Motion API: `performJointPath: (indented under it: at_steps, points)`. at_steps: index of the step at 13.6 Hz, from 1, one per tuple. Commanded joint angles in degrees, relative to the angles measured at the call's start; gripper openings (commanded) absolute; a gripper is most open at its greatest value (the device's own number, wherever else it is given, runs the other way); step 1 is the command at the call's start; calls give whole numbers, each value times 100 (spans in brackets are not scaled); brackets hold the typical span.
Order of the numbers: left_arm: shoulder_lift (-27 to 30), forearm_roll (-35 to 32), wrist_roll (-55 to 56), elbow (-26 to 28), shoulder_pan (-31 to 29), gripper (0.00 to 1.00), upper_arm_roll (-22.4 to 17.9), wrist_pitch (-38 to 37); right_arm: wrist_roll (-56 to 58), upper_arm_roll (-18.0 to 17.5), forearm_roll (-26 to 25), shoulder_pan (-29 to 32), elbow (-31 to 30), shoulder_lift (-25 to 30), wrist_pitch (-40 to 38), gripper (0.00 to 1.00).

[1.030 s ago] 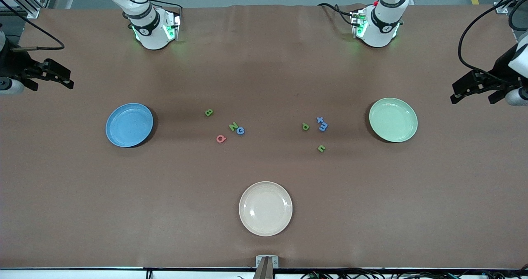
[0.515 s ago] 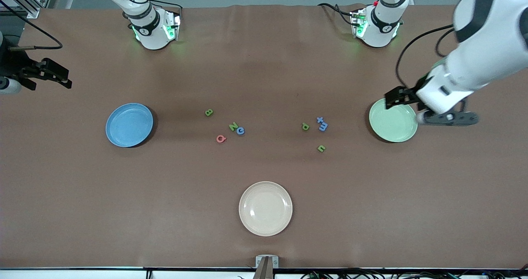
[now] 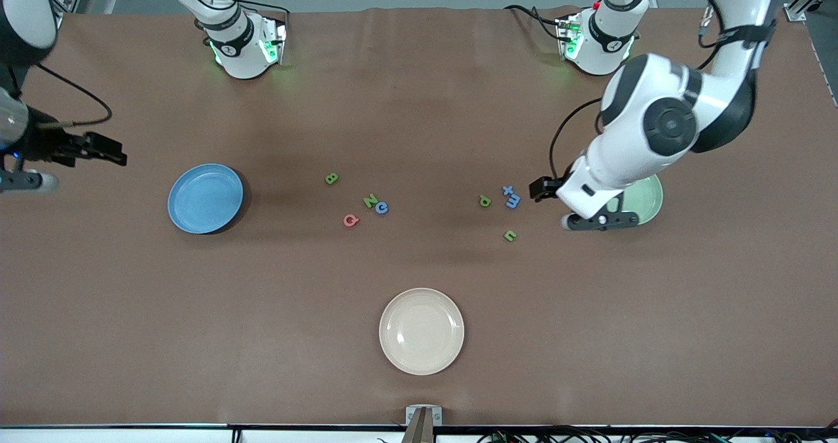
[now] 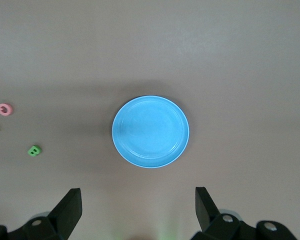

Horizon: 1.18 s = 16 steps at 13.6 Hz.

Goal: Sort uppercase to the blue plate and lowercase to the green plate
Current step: 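Reach the left gripper to the green u while the right gripper reaches the B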

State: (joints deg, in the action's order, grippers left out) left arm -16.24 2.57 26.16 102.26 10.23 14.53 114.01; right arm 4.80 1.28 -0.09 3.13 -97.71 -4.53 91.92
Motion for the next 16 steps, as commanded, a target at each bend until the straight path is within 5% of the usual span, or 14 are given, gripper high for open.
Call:
performJointPath:
  at_steps: [1,9,16]
  points:
    - [-545,-449,511,-22,224,100,-3,523,56,-57,-70,65,436,-496,-60,100]
    - [-1847,-1337,1611,-66,506,100,-3,1807,-2130,-93,114,-480,-133,-839,1231,100]
    - [-2138,-1478,1734,-40,497,86,-12,2230,-4379,-93,379,-1112,-1916,-479,3074,100]
